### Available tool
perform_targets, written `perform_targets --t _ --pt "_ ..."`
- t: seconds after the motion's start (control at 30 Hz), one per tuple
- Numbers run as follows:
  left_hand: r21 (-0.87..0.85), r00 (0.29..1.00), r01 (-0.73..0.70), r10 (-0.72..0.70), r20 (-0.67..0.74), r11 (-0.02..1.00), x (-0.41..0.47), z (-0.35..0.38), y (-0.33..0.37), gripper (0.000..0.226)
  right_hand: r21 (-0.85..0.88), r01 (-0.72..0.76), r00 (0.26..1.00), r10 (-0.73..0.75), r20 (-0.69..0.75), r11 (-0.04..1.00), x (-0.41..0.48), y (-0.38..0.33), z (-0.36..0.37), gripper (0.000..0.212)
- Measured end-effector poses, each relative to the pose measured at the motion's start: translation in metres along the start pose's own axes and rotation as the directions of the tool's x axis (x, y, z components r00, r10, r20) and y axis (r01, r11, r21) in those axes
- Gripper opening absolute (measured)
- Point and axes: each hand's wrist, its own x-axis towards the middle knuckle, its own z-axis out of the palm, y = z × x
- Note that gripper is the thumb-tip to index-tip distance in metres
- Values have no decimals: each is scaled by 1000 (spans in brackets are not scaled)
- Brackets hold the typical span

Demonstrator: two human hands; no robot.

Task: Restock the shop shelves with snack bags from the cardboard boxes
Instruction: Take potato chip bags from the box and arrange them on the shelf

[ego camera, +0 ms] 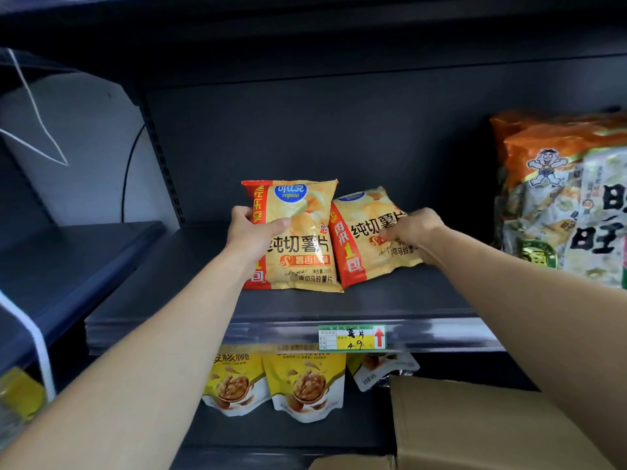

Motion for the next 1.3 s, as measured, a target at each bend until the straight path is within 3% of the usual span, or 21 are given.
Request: perform_targets --t 0.1,0.3,0.57,0.7,0.9,1.0,1.07,1.17,1.23,1.3 --pt "-55 996 -40 36 -77 998 6 0 5 51 46 93 995 -91 -47 995 8 -6 -3 65" --pt "-106 987 -64 47 -156 992 18 0 13 52 -35 170 956 -174 -238 985 26 -20 6 17" --pt "-99 983 3 -21 -184 995 42 -8 8 51 -294 411 853 -477 -211 863 26 -48 19 35" --pt "-86 981 8 -24 -193 996 55 -15 5 49 -502 489 761 -630 -154 713 31 -58 29 36" --pt "-58 982 -4 -7 -189 998 77 -24 2 49 -714 577 635 -767 88 396 40 -79 44 30" --pt "-18 986 15 -18 -163 1000 86 -21 1 50 -772 588 564 -807 176 242 51 -79 56 56" --pt "-16 989 19 -21 -143 1000 90 -16 0 49 -791 479 620 -785 -1 379 60 -71 63 84" --pt "1 993 11 -11 -121 1000 96 -7 -1 50 -551 368 825 -536 -178 749 67 -58 62 114" --pt "10 994 4 -3 -111 1000 101 -3 0 50 -412 370 864 -472 -177 833 68 -53 59 113" --pt "16 995 -1 3 -101 1000 104 -1 -1 50 -343 391 857 -474 -202 854 73 -53 59 110"
